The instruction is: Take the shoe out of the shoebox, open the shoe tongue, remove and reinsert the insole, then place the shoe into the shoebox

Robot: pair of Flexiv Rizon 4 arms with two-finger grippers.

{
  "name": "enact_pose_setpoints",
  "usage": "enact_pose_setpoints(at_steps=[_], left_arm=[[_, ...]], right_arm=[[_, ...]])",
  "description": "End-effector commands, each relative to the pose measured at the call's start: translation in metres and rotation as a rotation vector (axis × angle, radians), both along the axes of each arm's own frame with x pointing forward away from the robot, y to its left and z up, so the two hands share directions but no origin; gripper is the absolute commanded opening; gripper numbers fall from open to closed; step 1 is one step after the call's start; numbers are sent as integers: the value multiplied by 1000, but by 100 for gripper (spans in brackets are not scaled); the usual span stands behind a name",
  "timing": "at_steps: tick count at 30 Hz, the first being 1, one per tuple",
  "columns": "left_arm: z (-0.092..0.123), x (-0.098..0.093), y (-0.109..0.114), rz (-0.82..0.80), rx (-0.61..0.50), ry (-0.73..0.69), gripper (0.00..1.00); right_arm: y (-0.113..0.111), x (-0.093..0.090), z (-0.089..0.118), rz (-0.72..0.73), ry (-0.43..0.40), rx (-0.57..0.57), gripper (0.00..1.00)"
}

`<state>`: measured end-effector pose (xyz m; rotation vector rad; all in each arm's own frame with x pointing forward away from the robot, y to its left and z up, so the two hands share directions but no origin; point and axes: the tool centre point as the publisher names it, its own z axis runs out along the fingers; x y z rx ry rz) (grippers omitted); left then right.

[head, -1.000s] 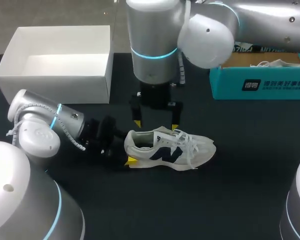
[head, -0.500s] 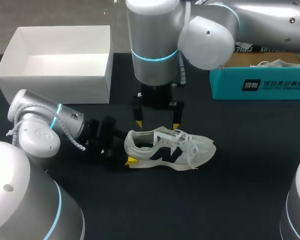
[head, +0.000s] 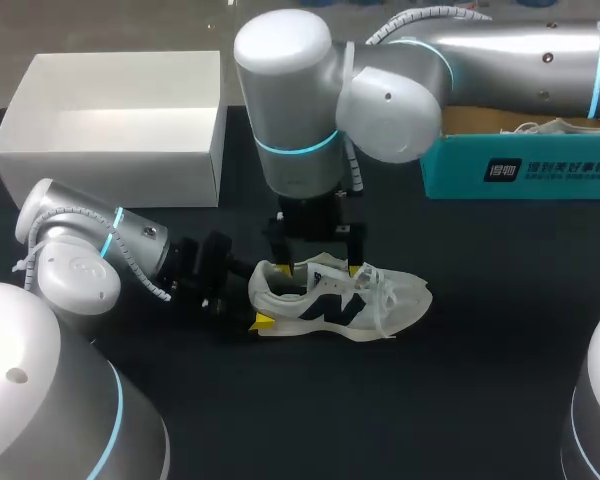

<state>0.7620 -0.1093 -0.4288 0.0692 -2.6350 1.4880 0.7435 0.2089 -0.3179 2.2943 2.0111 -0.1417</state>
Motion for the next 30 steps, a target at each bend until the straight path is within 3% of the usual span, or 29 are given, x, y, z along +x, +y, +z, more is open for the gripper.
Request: enact_pose_setpoints(at_steps=[1,11,13,15,16,17,19,24,25,30], left_arm=[[-3,-3,1,1,4,1,0],[-3,-3,1,1,4,1,0],[-3,-3,1,1,4,1,0],[-3,-3,1,1,4,1,0],[-3,-3,1,1,4,1,0],[-3,-3,1,1,4,1,0],[-3,-3,1,1,4,1,0],[-3,-3,1,1,4,1,0],[-3,-3,1,1,4,1,0],[-3,-3,1,1,4,1,0]], right_arm=[[-2,4,-14,-1,19,-8,100],[-10,9,-32,-13,74,-54,100],[-12,9,-33,-19,78,-57,95],[-14,9,-32,-31,85,-68,83],[-16,9,-32,-34,85,-68,60],[-18,9,-31,-41,86,-70,48],[-21,8,-29,-48,91,-75,44],[-30,7,-24,-66,93,-86,15],[-30,7,-22,-68,93,-86,3],[-34,8,-17,-74,82,-77,0]])
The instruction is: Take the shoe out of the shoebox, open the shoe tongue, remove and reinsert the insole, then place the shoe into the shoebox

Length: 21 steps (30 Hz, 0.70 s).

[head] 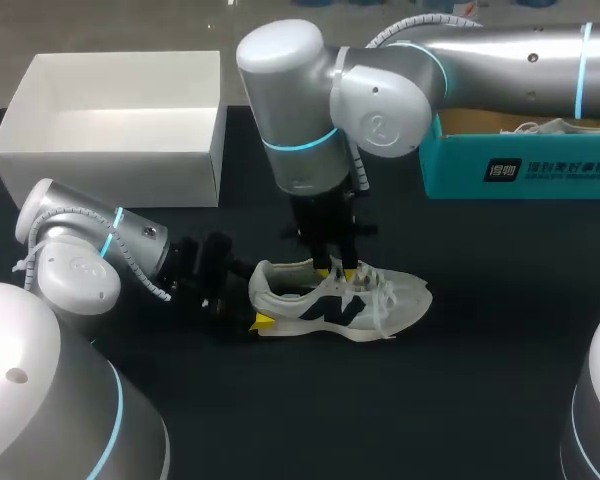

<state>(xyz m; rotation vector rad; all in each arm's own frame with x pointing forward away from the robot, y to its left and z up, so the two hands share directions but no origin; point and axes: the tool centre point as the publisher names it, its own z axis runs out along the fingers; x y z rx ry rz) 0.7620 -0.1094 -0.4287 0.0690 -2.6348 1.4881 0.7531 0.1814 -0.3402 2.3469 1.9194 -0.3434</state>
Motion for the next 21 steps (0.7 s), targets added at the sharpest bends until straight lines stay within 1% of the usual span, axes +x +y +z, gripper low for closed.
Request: enact_pose_setpoints(at_steps=[1,5,10,15,21], left_arm=[[-3,-3,1,1,4,1,0],[-3,-3,1,1,4,1,0],[-3,-3,1,1,4,1,0],[-3,-3,1,1,4,1,0],[-3,-3,1,1,4,1,0]], right_arm=[[-7,-2,6,-2,-15,19,0],[-13,-1,9,-7,-21,37,0],[-30,-5,15,-26,-38,69,0],[-46,-10,26,-38,-55,77,0],[-71,-14,25,-61,-45,74,0]])
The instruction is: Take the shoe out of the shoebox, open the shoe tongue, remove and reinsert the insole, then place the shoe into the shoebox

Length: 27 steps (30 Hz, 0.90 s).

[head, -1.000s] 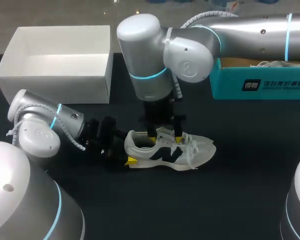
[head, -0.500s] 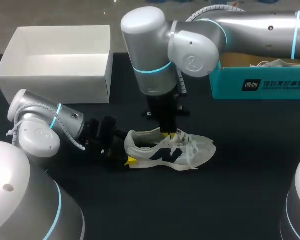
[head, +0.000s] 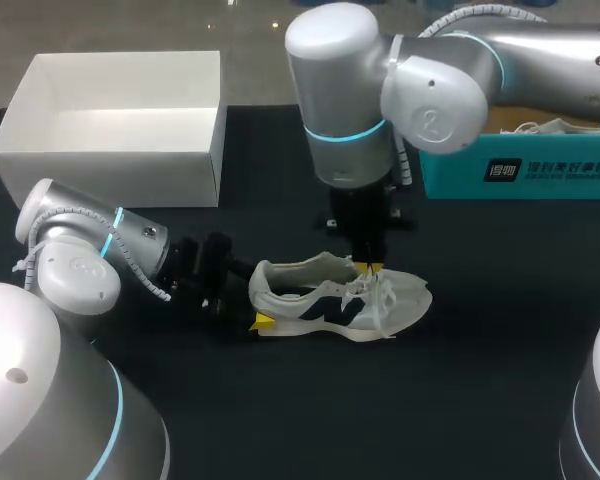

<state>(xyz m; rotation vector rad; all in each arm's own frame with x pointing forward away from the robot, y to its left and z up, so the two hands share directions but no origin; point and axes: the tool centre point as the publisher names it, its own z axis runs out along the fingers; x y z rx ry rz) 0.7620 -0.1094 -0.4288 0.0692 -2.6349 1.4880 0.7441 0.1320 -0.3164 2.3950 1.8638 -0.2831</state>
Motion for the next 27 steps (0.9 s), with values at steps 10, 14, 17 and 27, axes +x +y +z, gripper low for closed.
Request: enact_pose_setpoints(at_steps=[10,14,17,27], left_arm=[[-3,-3,1,1,4,0,0],[-3,-3,1,1,4,0,0],[-3,-3,1,1,4,0,0],[-3,-3,1,1,4,0,0]], right_arm=[[-46,-5,-22,-60,28,80,0],[-55,-6,-33,-80,48,83,0],[-62,-8,-39,-99,58,81,0],[-62,-6,-51,-110,70,95,0]])
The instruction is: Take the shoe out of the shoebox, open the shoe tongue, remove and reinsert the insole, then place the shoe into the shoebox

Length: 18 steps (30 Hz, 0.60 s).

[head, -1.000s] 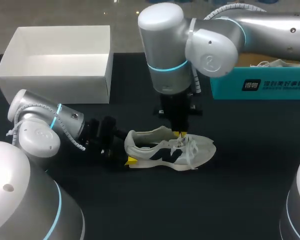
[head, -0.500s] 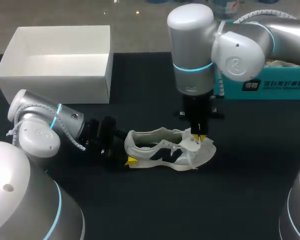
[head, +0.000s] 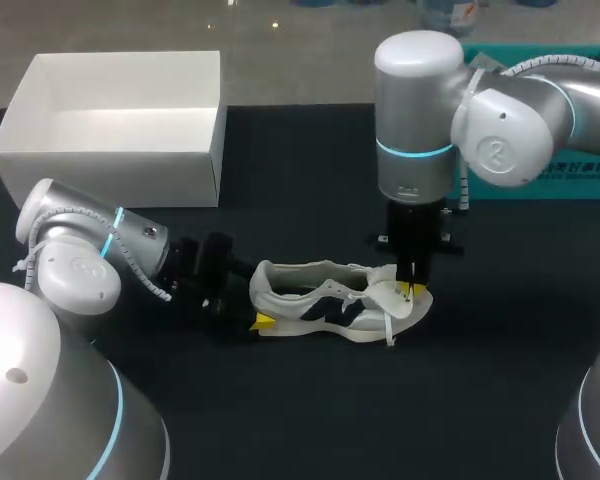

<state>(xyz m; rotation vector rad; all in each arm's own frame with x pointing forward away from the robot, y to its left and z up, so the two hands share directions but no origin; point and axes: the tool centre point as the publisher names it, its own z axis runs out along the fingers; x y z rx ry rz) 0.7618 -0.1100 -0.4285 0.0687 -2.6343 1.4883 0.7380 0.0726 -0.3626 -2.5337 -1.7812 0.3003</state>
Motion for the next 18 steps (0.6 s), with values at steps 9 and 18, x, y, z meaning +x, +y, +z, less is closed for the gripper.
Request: enact_pose_setpoints(at_steps=[9,18], left_arm=[[-4,-3,2,1,5,0,0],[-4,-3,2,1,5,0,0]], right_arm=[[9,-5,15,1,-43,-21,100],[20,-16,54,18,-143,-62,100]])
